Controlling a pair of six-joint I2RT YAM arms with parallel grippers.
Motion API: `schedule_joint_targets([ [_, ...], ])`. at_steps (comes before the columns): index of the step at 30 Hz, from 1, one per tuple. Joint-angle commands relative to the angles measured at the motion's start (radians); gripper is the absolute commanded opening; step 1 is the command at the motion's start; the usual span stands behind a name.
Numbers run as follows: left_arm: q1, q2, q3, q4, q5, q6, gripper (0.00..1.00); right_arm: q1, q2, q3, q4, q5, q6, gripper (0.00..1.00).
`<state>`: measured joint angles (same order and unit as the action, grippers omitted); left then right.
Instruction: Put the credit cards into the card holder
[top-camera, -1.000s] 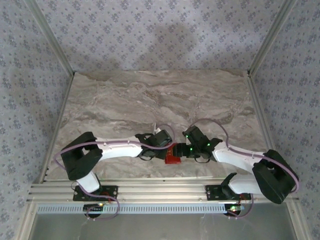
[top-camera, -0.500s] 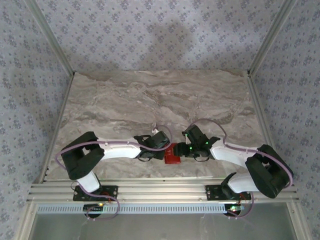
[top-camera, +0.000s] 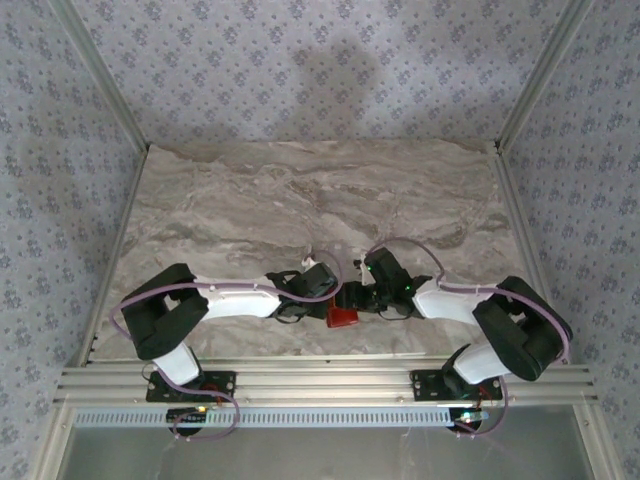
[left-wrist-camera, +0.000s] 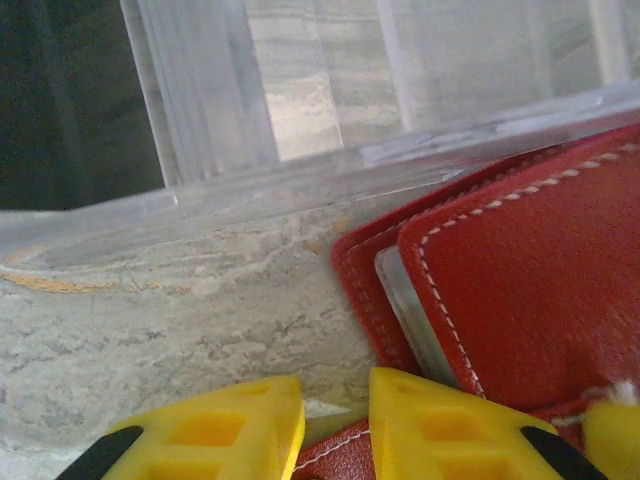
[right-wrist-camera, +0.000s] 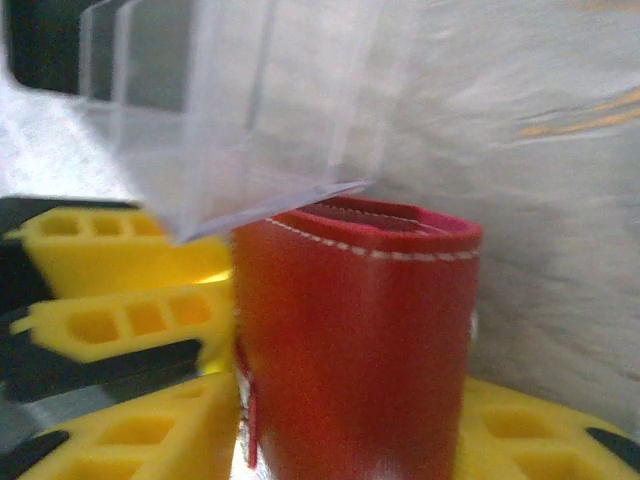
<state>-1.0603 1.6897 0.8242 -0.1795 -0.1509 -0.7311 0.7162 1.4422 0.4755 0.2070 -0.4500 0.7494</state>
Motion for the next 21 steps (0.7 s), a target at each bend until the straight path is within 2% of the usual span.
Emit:
schedule_joint_targets([
  [1,-0.001,0.166,-0.078,0.110,0.076,-0.023,0.26,0.017,-0.008,-0.008,0.133,-0.132,0.035,0.42],
  [5,0.001,0.155,-0.087,0.117,0.084,-0.022,0.26,0.014,-0.050,-0.005,0.083,-0.115,0.033,0.16],
  [8,0.012,0.110,-0.120,0.139,0.103,-0.025,0.26,0.015,-0.144,0.001,-0.080,0.006,-0.001,0.00],
  [10,0.021,0.067,-0.148,0.149,0.110,-0.027,0.28,0.031,-0.240,0.030,-0.282,0.176,-0.032,0.00],
  [12,0.025,0.022,-0.168,0.130,0.092,-0.026,0.30,0.078,-0.346,0.085,-0.511,0.402,-0.044,0.00],
  [15,0.026,-0.027,-0.178,0.098,0.068,-0.023,0.32,0.147,-0.432,0.165,-0.765,0.651,-0.019,0.00],
  [17,0.026,-0.045,-0.180,0.086,0.061,-0.022,0.35,0.196,-0.427,0.222,-0.913,0.805,0.007,0.00],
  [21,0.027,-0.067,-0.180,0.077,0.060,-0.024,0.35,0.288,-0.315,0.311,-1.109,1.016,0.093,0.00],
])
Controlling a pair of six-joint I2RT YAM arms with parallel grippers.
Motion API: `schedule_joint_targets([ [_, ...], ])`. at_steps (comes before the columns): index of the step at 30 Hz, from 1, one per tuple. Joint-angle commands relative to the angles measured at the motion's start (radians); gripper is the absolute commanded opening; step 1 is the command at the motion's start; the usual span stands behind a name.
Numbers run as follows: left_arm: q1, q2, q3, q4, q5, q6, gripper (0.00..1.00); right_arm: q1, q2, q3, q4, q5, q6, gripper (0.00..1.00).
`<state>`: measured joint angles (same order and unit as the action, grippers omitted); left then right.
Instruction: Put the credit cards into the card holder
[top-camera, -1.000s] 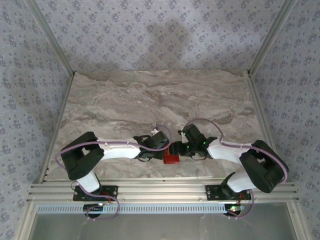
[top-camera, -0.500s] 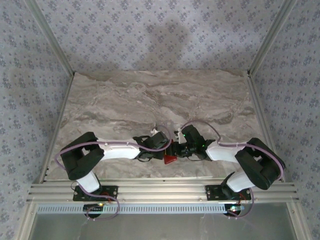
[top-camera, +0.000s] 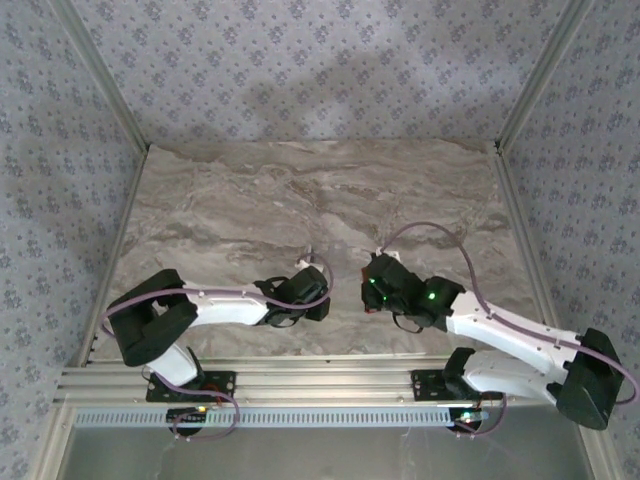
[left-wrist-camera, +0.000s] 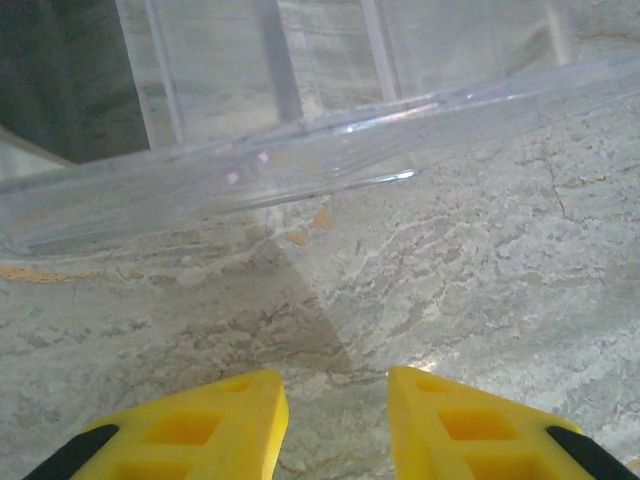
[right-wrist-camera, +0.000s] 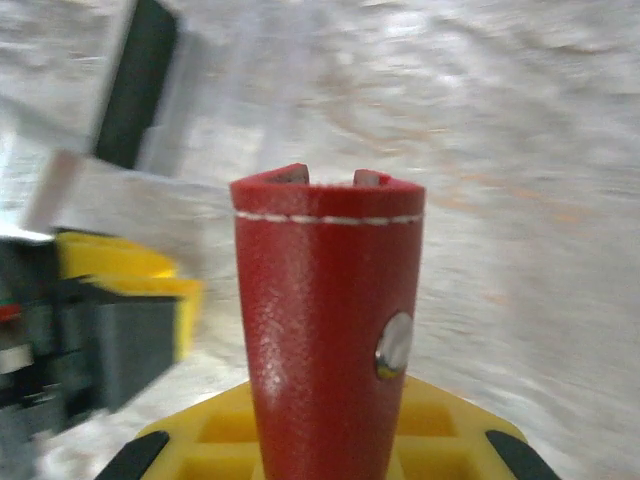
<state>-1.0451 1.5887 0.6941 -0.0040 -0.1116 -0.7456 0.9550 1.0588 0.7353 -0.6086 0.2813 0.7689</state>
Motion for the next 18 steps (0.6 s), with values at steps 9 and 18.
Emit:
schedule_joint_targets([
  [9,0.033,-0.053,-0.085,-0.119,0.019,-0.027,0.37,0.190,0.478,0.204,-0.412,0.375,0.230,0.07],
  [18,0.098,-0.251,-0.158,-0.184,0.019,-0.028,0.48,0.231,0.627,0.289,-0.127,0.159,0.042,0.58],
])
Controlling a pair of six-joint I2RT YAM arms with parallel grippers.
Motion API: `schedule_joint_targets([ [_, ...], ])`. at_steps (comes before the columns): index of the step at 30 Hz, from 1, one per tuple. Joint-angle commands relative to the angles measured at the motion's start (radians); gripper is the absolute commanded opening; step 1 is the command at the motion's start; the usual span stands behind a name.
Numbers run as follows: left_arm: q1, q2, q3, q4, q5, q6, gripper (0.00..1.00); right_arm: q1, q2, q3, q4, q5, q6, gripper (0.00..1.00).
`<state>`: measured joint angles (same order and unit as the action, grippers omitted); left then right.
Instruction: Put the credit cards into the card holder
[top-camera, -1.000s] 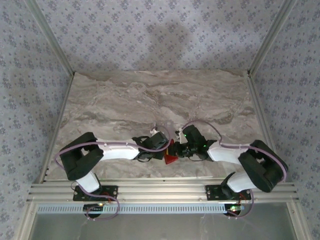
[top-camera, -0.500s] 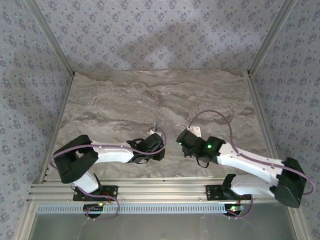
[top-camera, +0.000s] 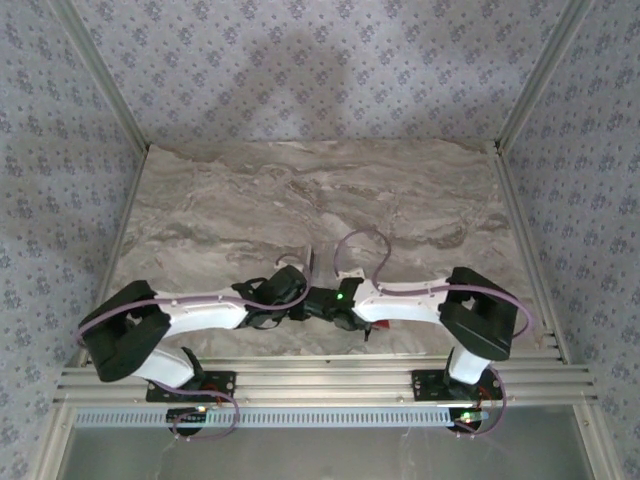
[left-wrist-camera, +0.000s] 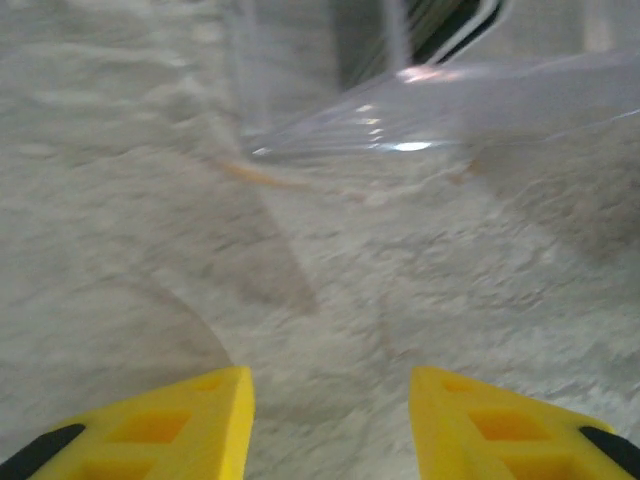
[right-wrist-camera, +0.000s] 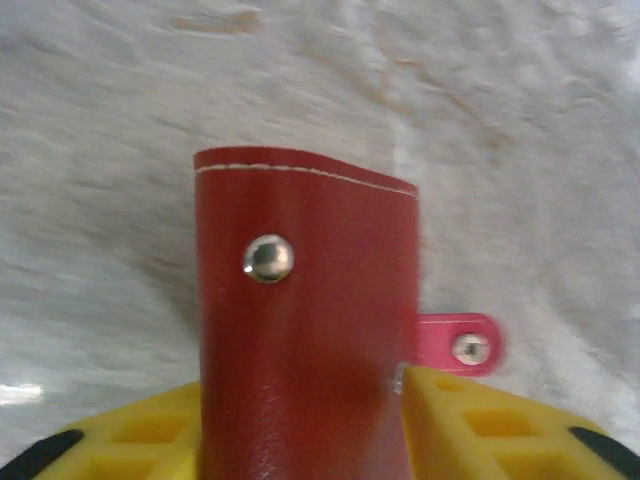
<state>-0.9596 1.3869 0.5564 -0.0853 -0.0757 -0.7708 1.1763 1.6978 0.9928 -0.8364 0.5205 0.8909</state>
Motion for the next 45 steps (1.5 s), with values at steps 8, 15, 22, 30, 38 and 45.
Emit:
schedule_joint_targets([
  [8,0.033,-0.162,-0.045,-0.119,0.031,0.030,0.55,-0.117,-0.376,-0.144,0.253,-0.263,-0.204,0.69],
  [15,-0.068,-0.063,0.087,-0.102,0.022,0.083,0.67,-0.366,-0.638,-0.366,0.305,-0.419,-0.216,0.54],
  [22,-0.136,0.159,0.285,-0.119,0.004,0.116,0.70,-0.468,-0.701,-0.472,0.369,-0.528,-0.225,0.45],
  [30,-0.155,0.304,0.402,-0.161,-0.018,0.132,0.70,-0.545,-0.696,-0.511,0.414,-0.598,-0.253,0.31],
  [38,-0.156,0.373,0.443,-0.197,-0.062,0.133,0.70,-0.576,-0.690,-0.515,0.428,-0.611,-0.253,0.18],
  [45,-0.160,0.396,0.438,-0.210,-0.087,0.120,0.68,-0.588,-0.685,-0.516,0.440,-0.611,-0.294,0.10],
])
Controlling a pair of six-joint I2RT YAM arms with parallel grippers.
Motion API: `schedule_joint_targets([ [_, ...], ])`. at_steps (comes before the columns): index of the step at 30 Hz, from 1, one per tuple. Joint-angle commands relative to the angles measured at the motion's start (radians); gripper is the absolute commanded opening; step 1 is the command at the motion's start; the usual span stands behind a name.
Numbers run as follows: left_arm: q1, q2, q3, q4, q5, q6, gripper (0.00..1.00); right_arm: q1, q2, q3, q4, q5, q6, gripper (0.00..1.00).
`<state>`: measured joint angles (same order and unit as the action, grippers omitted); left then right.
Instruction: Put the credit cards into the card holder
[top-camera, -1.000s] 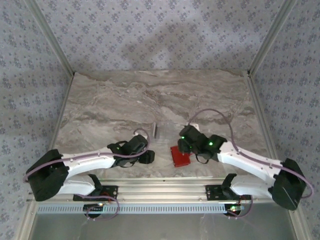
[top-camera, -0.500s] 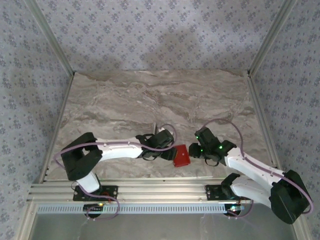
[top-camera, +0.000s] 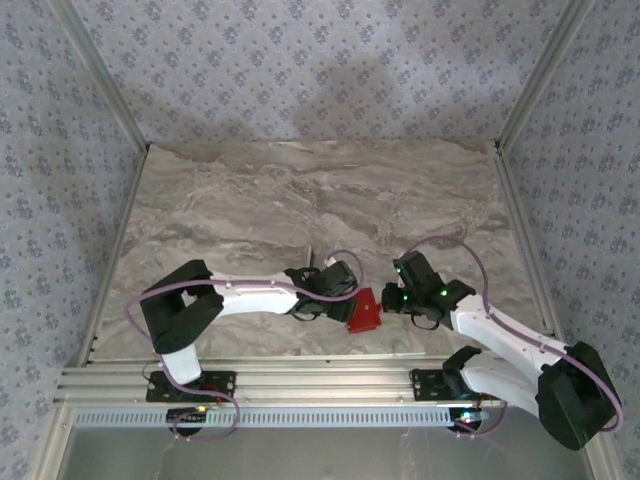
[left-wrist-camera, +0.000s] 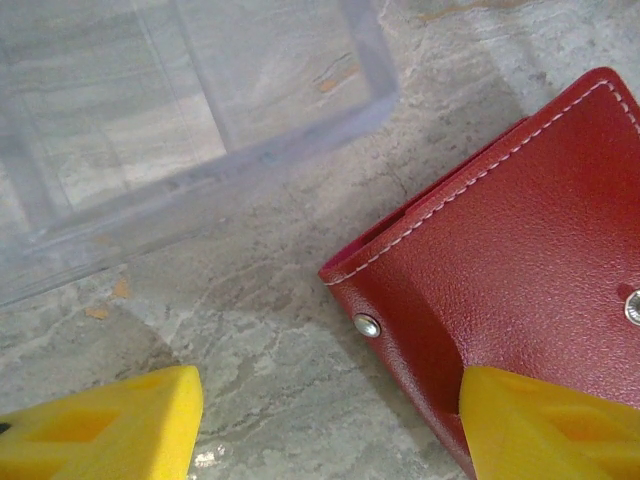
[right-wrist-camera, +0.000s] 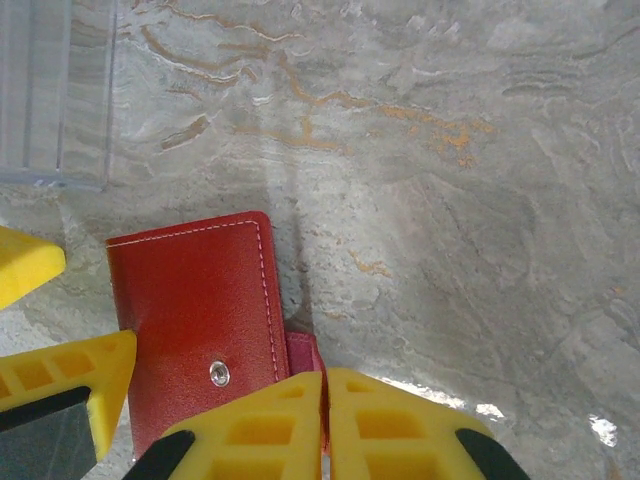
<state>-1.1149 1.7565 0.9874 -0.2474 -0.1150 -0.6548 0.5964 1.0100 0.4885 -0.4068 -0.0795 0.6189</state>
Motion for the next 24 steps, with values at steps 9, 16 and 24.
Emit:
schedule_joint_targets([
  [9,-0.005,0.019,0.002,-0.049,-0.049,0.001,0.68,-0.013,-0.007,-0.018,0.031,-0.058,-0.028,0.00],
  [16,-0.005,0.020,-0.005,-0.064,-0.082,-0.009,0.67,-0.006,-0.064,-0.016,0.060,-0.143,-0.026,0.00],
  [24,-0.004,0.026,0.005,-0.050,-0.055,-0.006,0.67,0.023,-0.025,-0.003,0.090,-0.170,-0.024,0.00],
])
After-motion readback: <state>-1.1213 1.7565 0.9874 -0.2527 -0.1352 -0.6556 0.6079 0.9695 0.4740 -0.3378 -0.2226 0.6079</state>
